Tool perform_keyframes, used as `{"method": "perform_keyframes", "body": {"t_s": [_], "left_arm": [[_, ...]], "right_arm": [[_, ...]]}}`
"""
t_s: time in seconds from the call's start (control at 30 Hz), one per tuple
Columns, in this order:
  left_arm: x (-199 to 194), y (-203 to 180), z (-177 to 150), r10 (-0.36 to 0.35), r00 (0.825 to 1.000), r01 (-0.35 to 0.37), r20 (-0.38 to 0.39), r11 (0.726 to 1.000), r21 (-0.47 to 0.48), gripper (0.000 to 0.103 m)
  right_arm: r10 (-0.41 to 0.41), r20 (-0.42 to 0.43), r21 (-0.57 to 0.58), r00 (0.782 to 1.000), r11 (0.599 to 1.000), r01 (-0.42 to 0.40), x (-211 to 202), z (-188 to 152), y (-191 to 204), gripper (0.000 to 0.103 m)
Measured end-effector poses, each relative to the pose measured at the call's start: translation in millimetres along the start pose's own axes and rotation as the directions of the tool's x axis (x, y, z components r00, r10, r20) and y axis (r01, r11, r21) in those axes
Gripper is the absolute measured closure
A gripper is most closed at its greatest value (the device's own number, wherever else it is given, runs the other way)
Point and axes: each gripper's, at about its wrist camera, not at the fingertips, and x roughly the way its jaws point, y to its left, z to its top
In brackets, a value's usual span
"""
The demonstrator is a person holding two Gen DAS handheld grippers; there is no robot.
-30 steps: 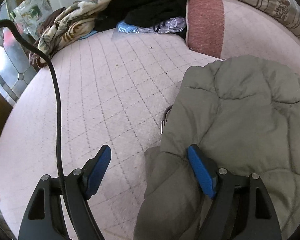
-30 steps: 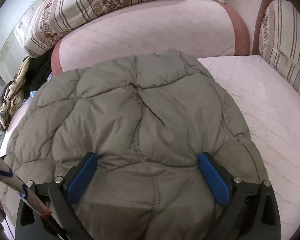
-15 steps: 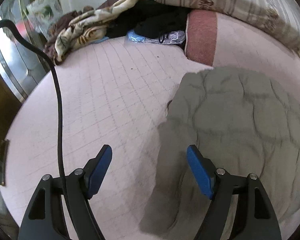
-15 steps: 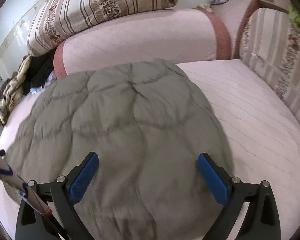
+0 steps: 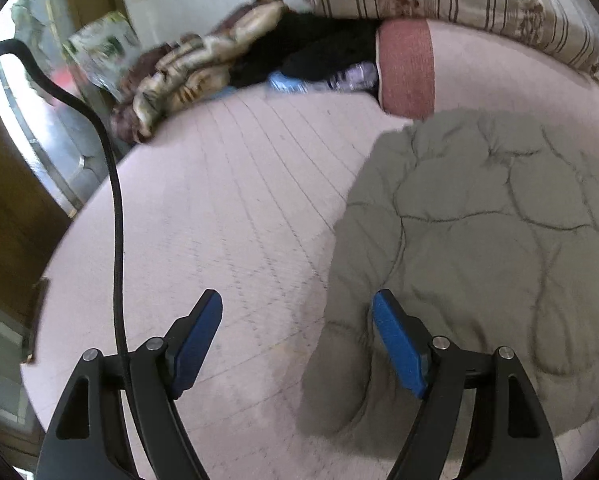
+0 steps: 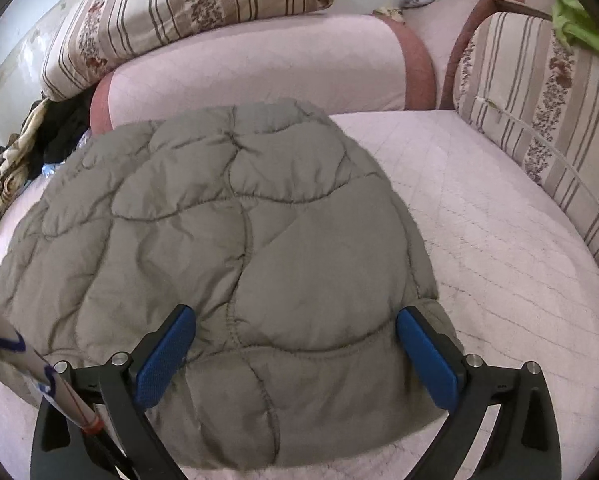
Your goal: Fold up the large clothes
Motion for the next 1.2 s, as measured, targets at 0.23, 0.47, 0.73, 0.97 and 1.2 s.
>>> {"method": "perform_keyframes", "body": {"t_s": [0.23, 0.47, 0.73, 0.97, 1.2], "left_arm": [[-82, 12, -25, 0.085, 0.978, -0.079, 0.191, 0.996, -0.038, 0.021], [-144, 22, -55, 0.007, 0.969, -0.005, 0.246, 1.0, -0.009, 0.021], [-197, 25, -90, -0.026, 0.954, 0.04, 0.3, 0.998, -0.039, 0.02], [-222, 19, -113, -0.094, 0.957, 0.114, 0.274, 0.992, -0.058, 0.016], [-236, 12, -128, -0.119, 0.95, 0.14, 0.288, 0.989, -0.051, 0.016]], "right_arm": [[0.038, 0.055, 0.011, 0.998, 0.999, -0.039, -48, -15, 9, 0.001], [0.065, 0.095, -0.042, 0.993, 0.997, -0.061, -89, -46, 26, 0.0], [0.097, 0.124, -0.102, 0.988, 0.991, -0.085, -131, -91, 50, 0.0], [0.084, 0.162, -0.202, 0.983, 0.978, -0.05, -161, -130, 72, 0.001], [0.086, 0.146, -0.22, 0.986, 0.974, -0.053, -173, -152, 79, 0.0]]}}
